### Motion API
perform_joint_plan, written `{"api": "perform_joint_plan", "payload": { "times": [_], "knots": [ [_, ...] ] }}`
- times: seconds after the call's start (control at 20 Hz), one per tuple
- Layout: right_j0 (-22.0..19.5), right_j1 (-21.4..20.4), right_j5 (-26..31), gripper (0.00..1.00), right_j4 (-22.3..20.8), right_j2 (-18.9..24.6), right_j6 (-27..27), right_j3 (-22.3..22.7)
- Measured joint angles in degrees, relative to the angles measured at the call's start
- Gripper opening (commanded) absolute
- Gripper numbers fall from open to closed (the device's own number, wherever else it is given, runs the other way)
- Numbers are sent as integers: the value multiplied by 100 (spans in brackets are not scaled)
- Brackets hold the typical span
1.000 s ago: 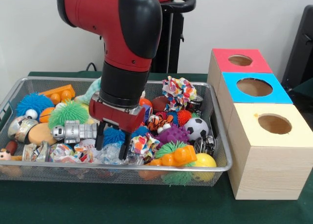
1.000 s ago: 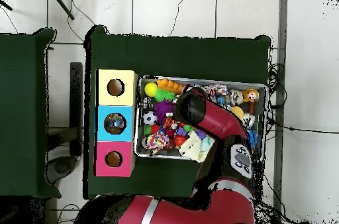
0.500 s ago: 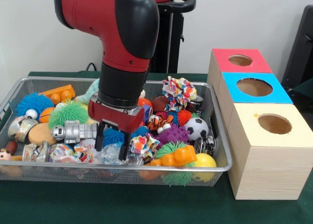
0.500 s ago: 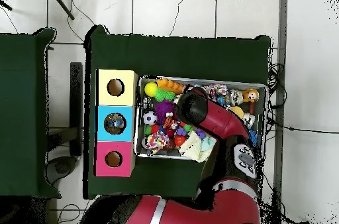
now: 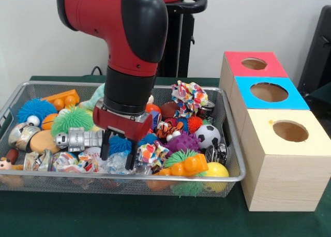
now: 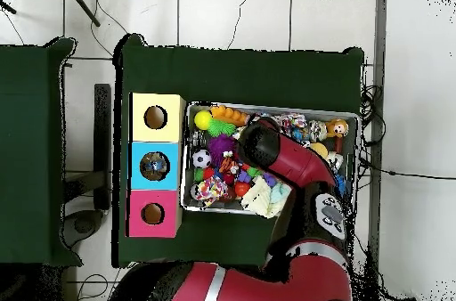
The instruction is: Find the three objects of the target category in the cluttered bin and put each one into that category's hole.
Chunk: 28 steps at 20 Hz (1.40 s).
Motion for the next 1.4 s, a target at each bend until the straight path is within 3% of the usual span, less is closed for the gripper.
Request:
{"api": "perform_joint_plan", "payload": {
  "times": [0.5,1.25,1.3,1.4],
  "knots": [
    [-252,-32,4,100,-211,261,0,1],
    [-283,-41,4,100,-255,294,0,3],
    [-282,-41,1,0,-252,303,0,1],
    [-283,-39,-2,0,-252,305,0,1]
  ]
}}
